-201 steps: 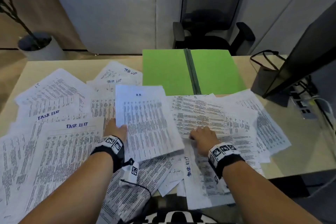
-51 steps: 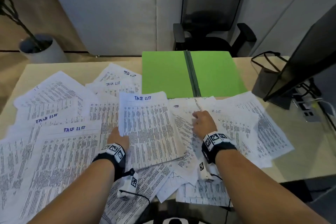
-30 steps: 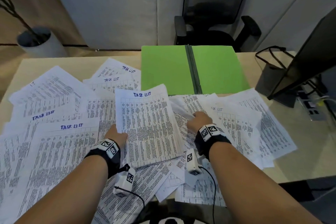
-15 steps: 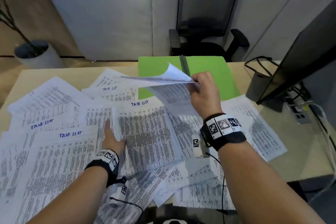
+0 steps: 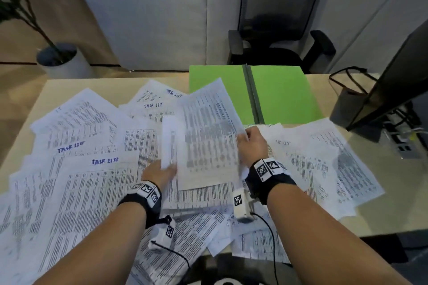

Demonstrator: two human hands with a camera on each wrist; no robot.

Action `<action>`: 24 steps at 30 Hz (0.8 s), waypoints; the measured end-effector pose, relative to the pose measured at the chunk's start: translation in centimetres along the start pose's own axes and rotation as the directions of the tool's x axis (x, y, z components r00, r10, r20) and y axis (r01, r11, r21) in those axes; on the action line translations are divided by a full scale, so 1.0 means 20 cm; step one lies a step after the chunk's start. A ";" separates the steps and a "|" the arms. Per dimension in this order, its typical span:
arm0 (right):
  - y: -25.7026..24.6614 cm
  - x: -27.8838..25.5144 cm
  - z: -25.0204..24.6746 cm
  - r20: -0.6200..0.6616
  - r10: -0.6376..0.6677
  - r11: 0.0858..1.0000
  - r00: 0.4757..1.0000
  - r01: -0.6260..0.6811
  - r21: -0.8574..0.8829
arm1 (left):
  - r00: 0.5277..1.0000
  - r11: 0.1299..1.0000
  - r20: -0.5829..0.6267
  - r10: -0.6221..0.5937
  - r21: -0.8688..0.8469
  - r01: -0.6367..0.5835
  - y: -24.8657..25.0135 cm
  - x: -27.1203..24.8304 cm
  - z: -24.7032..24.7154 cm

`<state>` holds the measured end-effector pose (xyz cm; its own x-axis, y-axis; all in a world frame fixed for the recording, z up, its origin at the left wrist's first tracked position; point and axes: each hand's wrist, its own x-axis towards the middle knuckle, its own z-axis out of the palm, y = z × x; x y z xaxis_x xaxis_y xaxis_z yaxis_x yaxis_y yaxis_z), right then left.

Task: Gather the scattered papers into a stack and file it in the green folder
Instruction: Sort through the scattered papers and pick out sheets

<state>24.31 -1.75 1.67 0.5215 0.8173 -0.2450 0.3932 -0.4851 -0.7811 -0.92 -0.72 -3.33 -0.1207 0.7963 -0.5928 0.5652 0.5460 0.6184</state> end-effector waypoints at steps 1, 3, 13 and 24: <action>0.02 0.01 -0.01 -0.034 0.013 1.000 0.999 -0.013 -0.004 | 1.000 1.000 -0.030 0.006 0.011 -0.006 0.00 -0.01 0.00; 0.06 0.03 -0.04 -0.068 0.061 0.998 0.996 -0.061 -0.004 | 0.997 1.000 -0.075 0.005 0.006 -0.005 0.01 -0.01 0.00; 0.23 -0.07 0.06 0.135 0.053 0.987 0.989 -0.031 -0.156 | 0.981 0.983 -0.064 0.183 0.045 -0.180 0.05 -0.02 0.07; 0.72 0.01 -0.57 -0.354 0.444 0.790 0.823 -0.546 -0.278 | 0.978 0.976 0.009 0.209 0.067 -0.209 0.12 -0.04 0.24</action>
<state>38.81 -12.08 -3.06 0.8719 0.3470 -0.3456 0.2365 -0.9163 -0.3234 4.36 -1.32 -3.84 0.0076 0.8905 -0.4549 0.6315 0.3484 0.6927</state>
